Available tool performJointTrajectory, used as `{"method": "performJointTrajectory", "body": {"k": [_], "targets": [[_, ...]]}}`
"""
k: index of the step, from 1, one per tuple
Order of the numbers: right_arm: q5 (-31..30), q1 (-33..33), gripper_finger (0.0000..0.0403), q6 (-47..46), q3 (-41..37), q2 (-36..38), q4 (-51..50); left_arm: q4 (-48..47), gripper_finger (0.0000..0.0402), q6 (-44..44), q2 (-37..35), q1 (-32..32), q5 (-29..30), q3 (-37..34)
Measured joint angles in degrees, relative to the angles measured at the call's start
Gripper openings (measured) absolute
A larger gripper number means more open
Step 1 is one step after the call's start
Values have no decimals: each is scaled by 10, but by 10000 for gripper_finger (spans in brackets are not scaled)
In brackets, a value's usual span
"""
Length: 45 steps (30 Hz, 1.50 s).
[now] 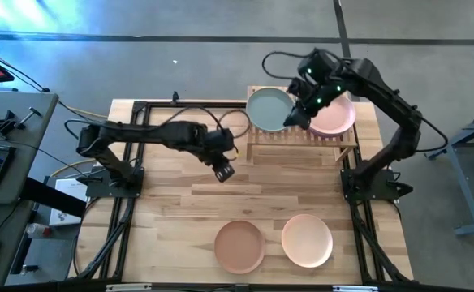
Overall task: Place and stack plates onto a shelf
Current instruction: Stack the white plate on the blue plate on the shelf
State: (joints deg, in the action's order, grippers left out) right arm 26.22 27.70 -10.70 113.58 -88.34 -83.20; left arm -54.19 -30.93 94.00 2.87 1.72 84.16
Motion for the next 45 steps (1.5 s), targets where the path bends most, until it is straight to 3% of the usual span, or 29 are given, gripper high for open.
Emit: {"method": "performJointTrajectory", "body": {"k": [8, 14, 20, 25, 32, 45], "targets": [[-123, -169, 94, -171, 0, 10, -28, -10, 104, 6, 20, -20, -1, 0], [-259, -338, 94, -375, -1, 1, -53, -21, 104, 11, 19, -28, -1, 0], [-343, -485, 94, -559, -1, -28, -62, -22, 104, 12, 19, -29, -1, 0], [-346, -564, 94, -638, -1, -78, -69, -21, 104, 12, 19, -29, -1, 0], [-287, -626, 94, -624, -1, -148, -68, -21, 104, 11, 19, -29, -1, 0], [-318, -734, 94, -638, -1, -229, -68, -21, 104, 10, 18, -29, 0, 0]]}}
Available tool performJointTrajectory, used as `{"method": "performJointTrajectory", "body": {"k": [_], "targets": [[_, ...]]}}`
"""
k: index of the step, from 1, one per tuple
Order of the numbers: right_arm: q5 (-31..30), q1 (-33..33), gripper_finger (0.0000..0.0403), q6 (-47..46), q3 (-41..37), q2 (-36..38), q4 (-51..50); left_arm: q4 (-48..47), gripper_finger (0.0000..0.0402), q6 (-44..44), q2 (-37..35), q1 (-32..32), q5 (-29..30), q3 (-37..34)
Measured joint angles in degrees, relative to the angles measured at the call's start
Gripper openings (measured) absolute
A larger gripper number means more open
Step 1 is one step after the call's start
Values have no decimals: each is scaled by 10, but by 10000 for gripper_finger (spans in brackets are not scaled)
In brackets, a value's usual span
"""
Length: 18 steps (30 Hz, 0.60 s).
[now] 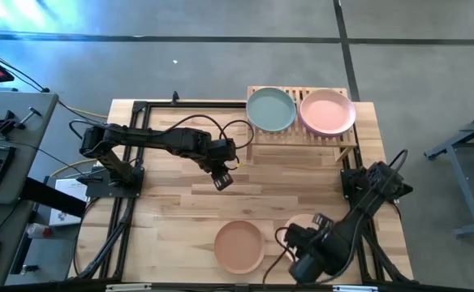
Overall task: Place and stack plates onto a shelf
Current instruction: Stack the white plate on the blue plate on the shelf
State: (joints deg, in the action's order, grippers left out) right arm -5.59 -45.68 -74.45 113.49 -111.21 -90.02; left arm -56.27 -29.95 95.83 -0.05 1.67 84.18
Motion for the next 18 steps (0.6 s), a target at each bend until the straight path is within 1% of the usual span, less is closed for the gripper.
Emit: {"method": "performJointTrajectory", "body": {"k": [6, 12, 18], "targets": [[-5, -36, 94, -7, 0, -27, 15, 4, 104, 0, 0, 0, 0, 0], [-7, -65, 94, -47, 0, -58, 36, 8, 104, 0, 0, 0, 0, 0], [-7, -73, 94, -68, 0, -71, 51, 9, 104, 1, 0, 0, 2, 0]]}}
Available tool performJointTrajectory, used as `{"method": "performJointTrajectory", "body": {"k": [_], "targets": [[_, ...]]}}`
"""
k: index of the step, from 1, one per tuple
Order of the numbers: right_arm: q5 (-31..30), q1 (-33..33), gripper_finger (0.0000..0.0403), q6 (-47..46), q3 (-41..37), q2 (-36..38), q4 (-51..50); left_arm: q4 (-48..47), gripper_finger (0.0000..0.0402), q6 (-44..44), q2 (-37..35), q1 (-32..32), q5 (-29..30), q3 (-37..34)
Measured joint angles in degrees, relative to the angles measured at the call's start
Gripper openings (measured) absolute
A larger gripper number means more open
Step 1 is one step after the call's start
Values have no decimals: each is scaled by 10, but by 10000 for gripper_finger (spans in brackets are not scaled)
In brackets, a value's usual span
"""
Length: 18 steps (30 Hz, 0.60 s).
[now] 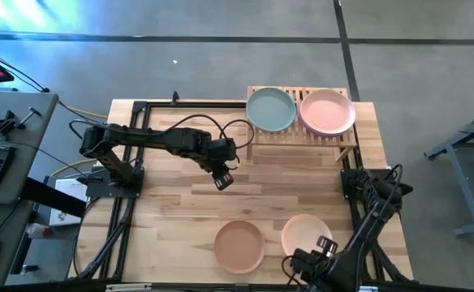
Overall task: Place and stack plates onto a shelf
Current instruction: Stack the white plate on the blue plate on the shelf
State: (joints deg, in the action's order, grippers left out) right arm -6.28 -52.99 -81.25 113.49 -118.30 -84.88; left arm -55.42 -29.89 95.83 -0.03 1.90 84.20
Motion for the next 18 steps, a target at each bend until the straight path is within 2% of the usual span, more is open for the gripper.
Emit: {"method": "performJointTrajectory", "body": {"k": [4, 6, 11, 15, 18], "targets": [[-13, 5, 94, 3, 0, 0, 22, 0, 104, 1, 0, 0, 0, 0], [-22, 10, 94, 18, 0, 0, 4, 0, 104, 1, 0, 0, 0, 0], [2, 42, 94, 91, -2, 11, -53, 0, 104, 1, 0, 0, 0, 0], [-13, 70, 94, 126, -50, 58, -51, 2, 104, 1, 0, 0, 0, 0], [-11, 83, 94, 118, -140, 117, -39, 3, 104, 1, 0, 0, 0, 0]]}}
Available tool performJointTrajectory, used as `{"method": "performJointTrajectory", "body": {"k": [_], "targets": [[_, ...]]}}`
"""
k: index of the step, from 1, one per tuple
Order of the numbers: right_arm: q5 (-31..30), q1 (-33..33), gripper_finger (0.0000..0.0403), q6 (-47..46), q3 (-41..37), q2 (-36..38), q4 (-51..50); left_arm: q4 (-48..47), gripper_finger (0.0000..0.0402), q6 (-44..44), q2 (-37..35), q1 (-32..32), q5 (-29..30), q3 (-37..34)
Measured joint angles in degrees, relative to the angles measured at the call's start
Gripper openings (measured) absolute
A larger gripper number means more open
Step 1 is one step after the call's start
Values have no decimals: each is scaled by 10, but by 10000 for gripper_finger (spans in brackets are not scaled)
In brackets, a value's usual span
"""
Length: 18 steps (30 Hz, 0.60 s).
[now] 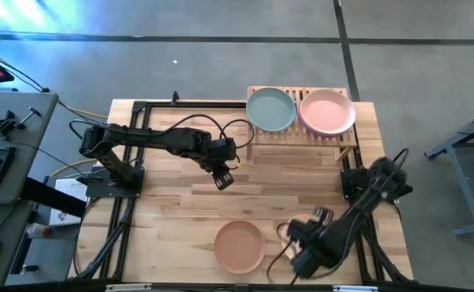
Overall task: Place and stack plates onto a shelf
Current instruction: Stack the white plate on the blue plate on the shelf
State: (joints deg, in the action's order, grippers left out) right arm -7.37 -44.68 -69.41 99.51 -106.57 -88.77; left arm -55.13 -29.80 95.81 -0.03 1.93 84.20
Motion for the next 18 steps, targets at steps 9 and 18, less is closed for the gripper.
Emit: {"method": "performJointTrajectory", "body": {"k": [9, 18], "targets": [[12, 5, 94, -80, -290, 219, 284, -1, 104, 0, 0, 0, 0, 0], [29, 5, 94, -71, -430, 256, 515, -1, 104, 0, 0, 0, 0, 0]]}}
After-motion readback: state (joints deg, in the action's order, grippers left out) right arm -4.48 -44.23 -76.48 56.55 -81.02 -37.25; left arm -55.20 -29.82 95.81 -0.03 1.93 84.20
